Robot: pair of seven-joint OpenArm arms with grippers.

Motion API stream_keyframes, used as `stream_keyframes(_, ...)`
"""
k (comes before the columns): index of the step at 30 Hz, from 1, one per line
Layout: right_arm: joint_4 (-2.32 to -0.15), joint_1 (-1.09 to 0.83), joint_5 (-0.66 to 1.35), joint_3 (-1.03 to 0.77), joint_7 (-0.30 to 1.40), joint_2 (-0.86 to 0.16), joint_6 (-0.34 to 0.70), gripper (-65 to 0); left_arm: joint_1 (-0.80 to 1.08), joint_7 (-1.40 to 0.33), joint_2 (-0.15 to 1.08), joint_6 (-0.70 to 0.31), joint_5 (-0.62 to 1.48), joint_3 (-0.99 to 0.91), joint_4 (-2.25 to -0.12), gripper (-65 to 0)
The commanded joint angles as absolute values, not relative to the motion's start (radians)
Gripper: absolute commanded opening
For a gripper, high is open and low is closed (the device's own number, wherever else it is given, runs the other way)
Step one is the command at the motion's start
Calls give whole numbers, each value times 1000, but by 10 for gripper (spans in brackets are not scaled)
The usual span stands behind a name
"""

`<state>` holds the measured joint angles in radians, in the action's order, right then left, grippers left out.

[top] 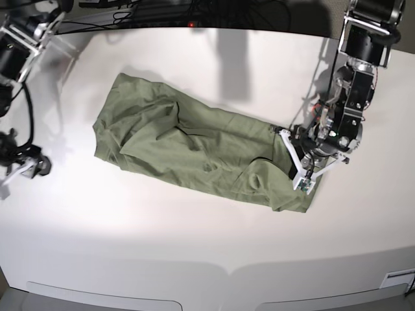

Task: Fold the T-shirt properly
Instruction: 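Grasp the shirt bundle with both grippers and push it together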

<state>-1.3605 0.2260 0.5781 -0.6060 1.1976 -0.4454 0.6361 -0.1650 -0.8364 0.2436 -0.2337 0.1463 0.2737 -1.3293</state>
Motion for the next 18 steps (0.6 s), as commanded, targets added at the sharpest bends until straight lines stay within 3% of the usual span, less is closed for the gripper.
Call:
stream_keyframes(1, -1374, 241, 595, -609, 1164, -446, 640, -305, -147, -926, 235, -240, 150, 276, -1319, -650)
stream_keyframes(9, -1374, 230, 640, -609, 1208, -347, 640, -305, -142, -1151, 138, -243, 291, 276, -1320, -650)
stream_keyframes(18, -1374, 226, 902, -606, 1396, -340, 698, -305, -97, -1128, 205, -245, 237, 276, -1320, -650)
